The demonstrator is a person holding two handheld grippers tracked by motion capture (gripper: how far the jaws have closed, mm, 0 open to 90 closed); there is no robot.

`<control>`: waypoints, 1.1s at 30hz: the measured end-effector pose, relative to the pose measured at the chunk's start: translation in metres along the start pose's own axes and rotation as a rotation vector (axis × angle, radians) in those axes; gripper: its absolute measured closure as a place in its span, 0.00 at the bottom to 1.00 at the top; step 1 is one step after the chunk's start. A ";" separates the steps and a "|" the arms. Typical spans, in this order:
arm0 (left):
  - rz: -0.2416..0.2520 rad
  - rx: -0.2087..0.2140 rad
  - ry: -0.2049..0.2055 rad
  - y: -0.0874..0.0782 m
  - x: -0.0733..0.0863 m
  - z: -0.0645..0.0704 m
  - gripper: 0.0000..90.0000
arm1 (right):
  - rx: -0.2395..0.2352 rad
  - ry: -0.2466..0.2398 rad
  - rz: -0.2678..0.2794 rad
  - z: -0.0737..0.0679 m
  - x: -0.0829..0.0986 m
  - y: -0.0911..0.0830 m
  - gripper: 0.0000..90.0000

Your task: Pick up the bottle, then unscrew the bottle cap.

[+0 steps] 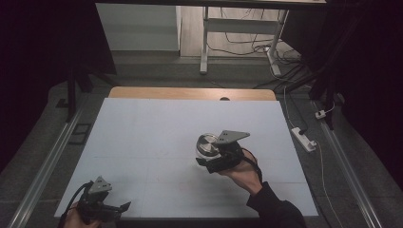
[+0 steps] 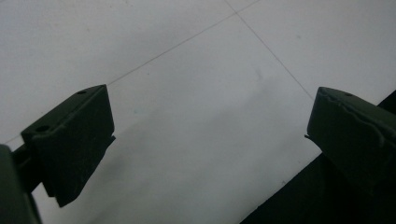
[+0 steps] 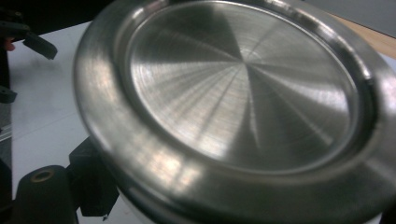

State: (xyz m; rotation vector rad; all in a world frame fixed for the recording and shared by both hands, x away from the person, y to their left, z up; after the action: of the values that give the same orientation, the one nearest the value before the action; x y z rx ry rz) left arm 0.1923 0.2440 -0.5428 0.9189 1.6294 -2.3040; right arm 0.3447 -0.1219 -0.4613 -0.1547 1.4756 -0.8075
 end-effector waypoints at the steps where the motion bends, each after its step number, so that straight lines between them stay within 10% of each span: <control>1: 0.000 -0.003 0.000 -0.001 0.001 0.000 0.02 | -0.005 -0.006 -0.001 -0.001 -0.001 0.001 0.16; 33: 0.044 0.028 -0.053 -0.007 0.002 -0.005 0.00 | -0.065 -0.059 0.020 -0.032 -0.011 0.011 0.16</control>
State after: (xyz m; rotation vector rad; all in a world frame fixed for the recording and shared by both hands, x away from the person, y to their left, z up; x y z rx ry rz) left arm 0.1895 0.2518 -0.5400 0.8822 1.5444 -2.3070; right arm 0.3212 -0.0961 -0.4628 -0.2106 1.4466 -0.7328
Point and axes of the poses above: each handheld gripper's, and its own axes: y roughly forward along the jaws, x roughly out of its underside, z roughly to its right, the point moved 2 cm from there along y, roughly forward along the jaws, and after that the axes turned 11 degrees about -y, right-handed, at the moved point
